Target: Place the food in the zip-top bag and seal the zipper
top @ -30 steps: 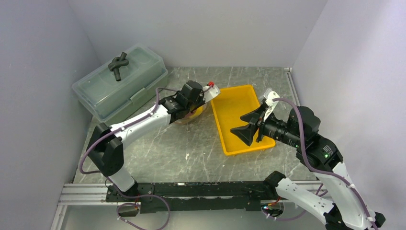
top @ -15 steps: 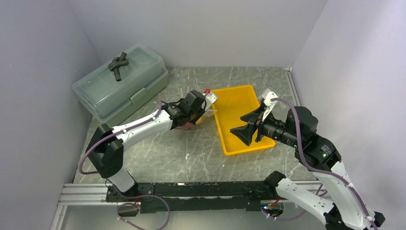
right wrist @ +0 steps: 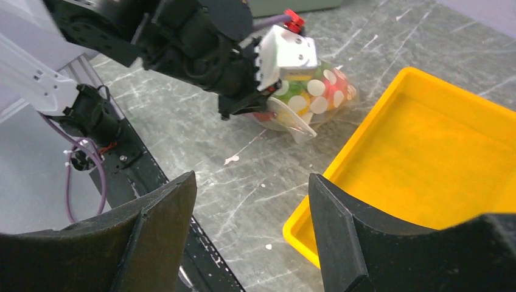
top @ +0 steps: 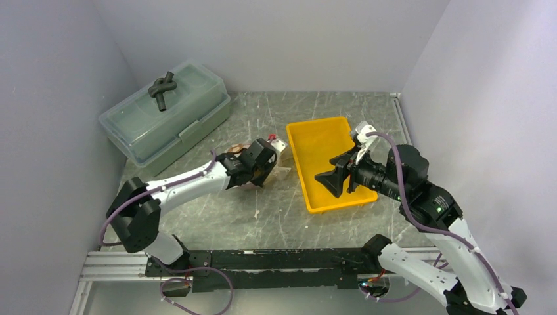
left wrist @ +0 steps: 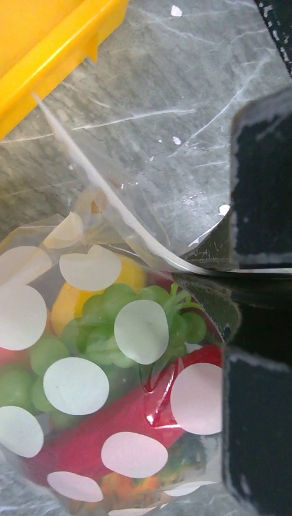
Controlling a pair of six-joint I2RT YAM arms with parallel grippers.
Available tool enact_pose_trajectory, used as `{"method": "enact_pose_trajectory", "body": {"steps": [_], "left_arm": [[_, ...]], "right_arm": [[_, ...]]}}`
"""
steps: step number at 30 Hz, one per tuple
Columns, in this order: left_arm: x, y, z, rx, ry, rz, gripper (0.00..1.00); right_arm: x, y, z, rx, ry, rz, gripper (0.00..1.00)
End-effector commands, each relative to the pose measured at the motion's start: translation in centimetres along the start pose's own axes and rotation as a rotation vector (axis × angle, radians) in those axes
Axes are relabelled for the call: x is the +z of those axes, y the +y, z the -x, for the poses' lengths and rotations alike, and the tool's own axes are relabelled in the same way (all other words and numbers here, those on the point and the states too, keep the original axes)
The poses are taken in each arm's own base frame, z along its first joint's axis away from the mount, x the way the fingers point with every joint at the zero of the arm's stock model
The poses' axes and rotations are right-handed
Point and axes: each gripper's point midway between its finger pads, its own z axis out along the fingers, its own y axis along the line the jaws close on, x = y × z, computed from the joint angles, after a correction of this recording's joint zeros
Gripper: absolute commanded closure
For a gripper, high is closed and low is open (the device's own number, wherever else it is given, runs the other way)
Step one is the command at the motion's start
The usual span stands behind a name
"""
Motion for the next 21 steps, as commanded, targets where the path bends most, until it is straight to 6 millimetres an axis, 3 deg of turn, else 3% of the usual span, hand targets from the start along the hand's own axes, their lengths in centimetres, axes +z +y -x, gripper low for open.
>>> {"method": "enact_pose_trajectory", "body": {"steps": [1, 11, 19, 21], "left_arm": [[-1.8, -0.8, 0.1, -0.111, -0.053, -0.044, 0.85], [-3.3, -2.1, -0.7, -0.192, -0.089, -0.133, 0.65], [-6.5, -3.7, 1.4, -0.262, -0.140, -0.246, 0.55], [-7.6, -3.9, 2.1, -0.264, -0.156, -0.270, 0.46]], "right_arm": [[1.1, -1.3, 0.4, 0.022, -0.028, -0.059, 0.29], [2.9, -2.2, -0.2, 0.061, -0.017, -0.087, 0.28], [3.7, -2.4, -0.7, 0.088, 0.001, -0.094, 0.28], [4.0, -2.8, -1.0, 0.099, 0.008, -0.110, 0.28]]}}
